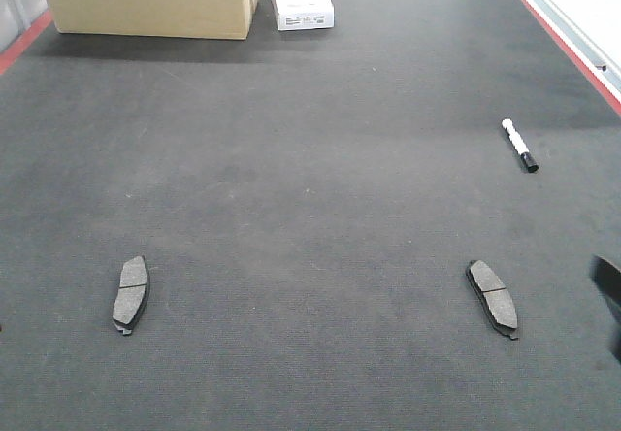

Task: Move and align brake pads A on conveyor
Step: 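Open the right gripper, release the pad, and lift away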

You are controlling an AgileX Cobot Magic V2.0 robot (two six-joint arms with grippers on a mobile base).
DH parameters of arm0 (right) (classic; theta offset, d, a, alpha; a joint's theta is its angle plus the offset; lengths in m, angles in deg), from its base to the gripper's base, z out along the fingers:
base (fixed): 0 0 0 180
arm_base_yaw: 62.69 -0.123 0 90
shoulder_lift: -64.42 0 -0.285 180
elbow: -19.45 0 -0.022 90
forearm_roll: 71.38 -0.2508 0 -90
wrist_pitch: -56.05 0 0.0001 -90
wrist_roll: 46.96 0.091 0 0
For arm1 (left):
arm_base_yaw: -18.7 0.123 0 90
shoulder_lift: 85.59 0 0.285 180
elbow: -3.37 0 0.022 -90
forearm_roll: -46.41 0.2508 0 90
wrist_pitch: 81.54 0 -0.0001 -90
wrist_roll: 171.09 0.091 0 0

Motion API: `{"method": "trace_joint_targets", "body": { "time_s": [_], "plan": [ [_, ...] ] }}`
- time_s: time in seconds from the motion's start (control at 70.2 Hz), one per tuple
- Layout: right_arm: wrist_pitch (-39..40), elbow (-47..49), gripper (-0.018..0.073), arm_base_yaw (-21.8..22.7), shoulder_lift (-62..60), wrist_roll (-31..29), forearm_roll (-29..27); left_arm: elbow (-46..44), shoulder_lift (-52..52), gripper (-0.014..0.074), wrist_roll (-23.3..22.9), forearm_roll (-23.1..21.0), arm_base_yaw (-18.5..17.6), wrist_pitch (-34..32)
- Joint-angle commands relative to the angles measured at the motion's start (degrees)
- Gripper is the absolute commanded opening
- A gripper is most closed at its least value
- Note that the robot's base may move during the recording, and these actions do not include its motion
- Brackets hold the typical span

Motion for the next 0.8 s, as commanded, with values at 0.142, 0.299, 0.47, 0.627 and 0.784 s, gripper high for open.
{"method": "trace_joint_targets", "body": {
  "time_s": [0.142, 0.299, 0.47, 0.627, 0.784],
  "plan": [
    [4.57, -4.44, 0.0536, 0.23, -9.92, -0.22, 0.13, -1.65, -0.18, 0.0406, -0.26, 0.17, -0.19, -3.8],
    [8.21, -4.44, 0.0536, 0.23, -9.75, -0.22, -0.14, -1.65, -0.18, 0.0406, -0.26, 0.17, -0.19, -3.8],
    [9.07, -4.44, 0.0536, 0.23, -9.75, -0.22, -0.1, -1.65, -0.18, 0.0406, -0.26, 0.17, -0.19, -3.8],
    [9.23, -4.44, 0.0536, 0.23, -9.75, -0.22, -0.15, -1.65, -0.18, 0.0406, -0.26, 0.17, -0.19, -3.8],
    [9.23, -4.44, 0.0536, 0.23, -9.75, -0.22, -0.15, -1.65, -0.18, 0.0406, -0.26, 0.17, -0.19, -3.8]
  ]
}}
